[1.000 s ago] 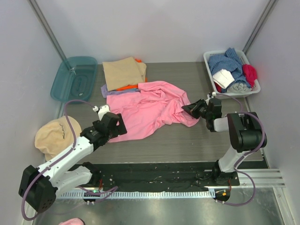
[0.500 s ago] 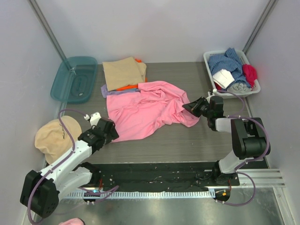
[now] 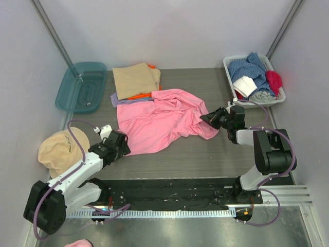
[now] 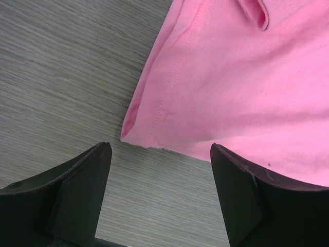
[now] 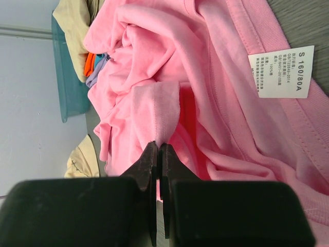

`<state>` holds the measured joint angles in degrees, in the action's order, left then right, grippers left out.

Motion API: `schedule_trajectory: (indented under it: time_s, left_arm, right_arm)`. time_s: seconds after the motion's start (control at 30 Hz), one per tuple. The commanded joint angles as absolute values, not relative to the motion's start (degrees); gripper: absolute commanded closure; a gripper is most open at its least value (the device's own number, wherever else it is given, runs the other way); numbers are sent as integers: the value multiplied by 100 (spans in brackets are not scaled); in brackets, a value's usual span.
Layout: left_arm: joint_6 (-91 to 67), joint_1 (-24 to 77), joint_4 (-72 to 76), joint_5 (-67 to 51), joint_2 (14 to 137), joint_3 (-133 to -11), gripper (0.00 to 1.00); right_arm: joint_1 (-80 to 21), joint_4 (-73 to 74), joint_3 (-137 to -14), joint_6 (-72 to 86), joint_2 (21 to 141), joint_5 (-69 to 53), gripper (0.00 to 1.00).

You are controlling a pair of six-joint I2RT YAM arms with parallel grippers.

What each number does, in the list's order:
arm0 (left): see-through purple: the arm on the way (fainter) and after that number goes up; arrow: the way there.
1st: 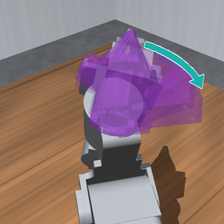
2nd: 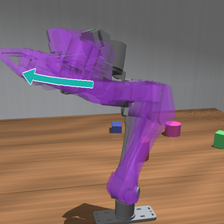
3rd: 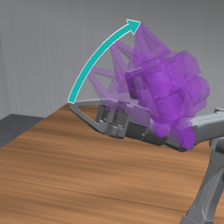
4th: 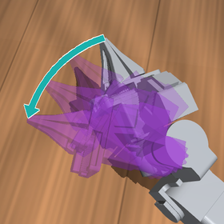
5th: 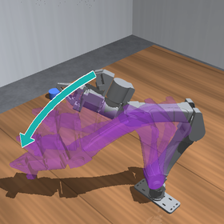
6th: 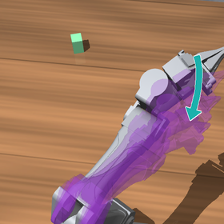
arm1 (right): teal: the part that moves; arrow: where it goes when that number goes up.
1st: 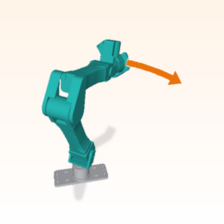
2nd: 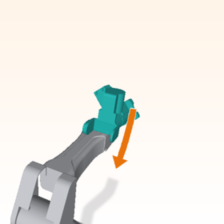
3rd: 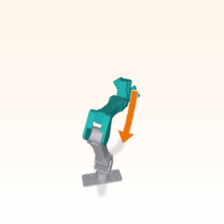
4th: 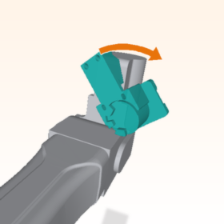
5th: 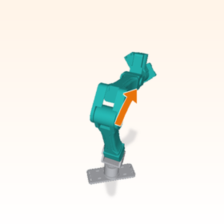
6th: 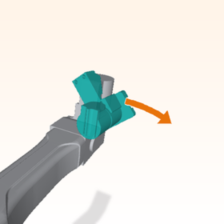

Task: Fold and stack the t-shirts
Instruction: Flatten the tshirt out

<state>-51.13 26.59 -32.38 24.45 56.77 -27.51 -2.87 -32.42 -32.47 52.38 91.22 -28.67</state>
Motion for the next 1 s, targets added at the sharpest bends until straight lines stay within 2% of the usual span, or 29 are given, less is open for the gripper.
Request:
schedule_trajectory:
  time_s: [0.0, 0.23, 0.83, 0.97]
  left_arm:
    - [-5256, 2628, -2971, 2715, 5721, -2794, 18]
    - [-4967, 2374, -2734, 2734, 5880, -2953, 21]
    - [-4772, 2048, -2435, 2224, 6144, -3006, 48]
    - [-4772, 2057, -2443, 2215, 6091, -2944, 51]
  right_arm:
    - [-273, -3366, -3366, 5115, 8930, -2918, 99]
    - [-272, -3375, -3340, 5098, 8947, -2927, 99]
    - [-272, -3366, -3313, 5080, 8974, -2909, 99]
    - [-273, -3366, -3313, 5089, 8965, -2909, 99]
